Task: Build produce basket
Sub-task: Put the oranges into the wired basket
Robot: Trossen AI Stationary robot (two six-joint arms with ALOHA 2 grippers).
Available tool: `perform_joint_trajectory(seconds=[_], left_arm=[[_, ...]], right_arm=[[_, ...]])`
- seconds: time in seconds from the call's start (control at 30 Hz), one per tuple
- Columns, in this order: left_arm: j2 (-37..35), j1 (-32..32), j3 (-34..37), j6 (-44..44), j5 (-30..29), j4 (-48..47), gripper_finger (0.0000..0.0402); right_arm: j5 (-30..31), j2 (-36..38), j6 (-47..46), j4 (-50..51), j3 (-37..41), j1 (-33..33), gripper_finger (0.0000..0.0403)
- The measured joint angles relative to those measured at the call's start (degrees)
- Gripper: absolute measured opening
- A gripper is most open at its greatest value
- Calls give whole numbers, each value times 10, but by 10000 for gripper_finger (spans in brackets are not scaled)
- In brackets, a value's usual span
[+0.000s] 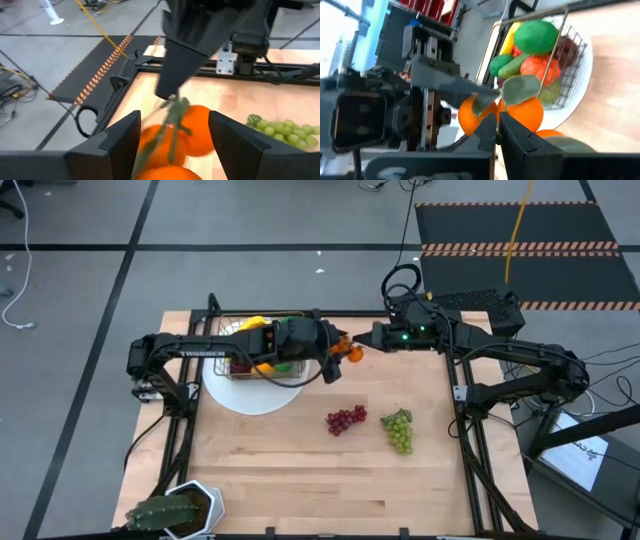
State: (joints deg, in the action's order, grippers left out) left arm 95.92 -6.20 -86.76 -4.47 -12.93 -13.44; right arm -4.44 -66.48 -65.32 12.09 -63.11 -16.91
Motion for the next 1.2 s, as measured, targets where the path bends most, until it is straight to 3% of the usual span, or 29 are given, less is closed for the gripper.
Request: perform_joint_trajectory(seconds=[0.13, 0.67, 0.77, 0.93, 1.2], left_arm=[[0, -8, 0, -12, 27, 0, 207], [0, -26, 0, -43, 60, -15, 15], [0, -34, 0, -40, 76, -14, 9], [-2, -44, 0, -37, 91, -16, 15], [-39, -72, 0, 16, 115, -56, 16]], right_arm=[[2, 0, 0, -6, 0, 0, 6], [5, 0, -12, -11, 0, 0, 9], [6, 0, -15, -15, 0, 0, 19], [4, 3, -15, -18, 0, 0, 62], [34, 19, 9, -96, 0, -15, 183]])
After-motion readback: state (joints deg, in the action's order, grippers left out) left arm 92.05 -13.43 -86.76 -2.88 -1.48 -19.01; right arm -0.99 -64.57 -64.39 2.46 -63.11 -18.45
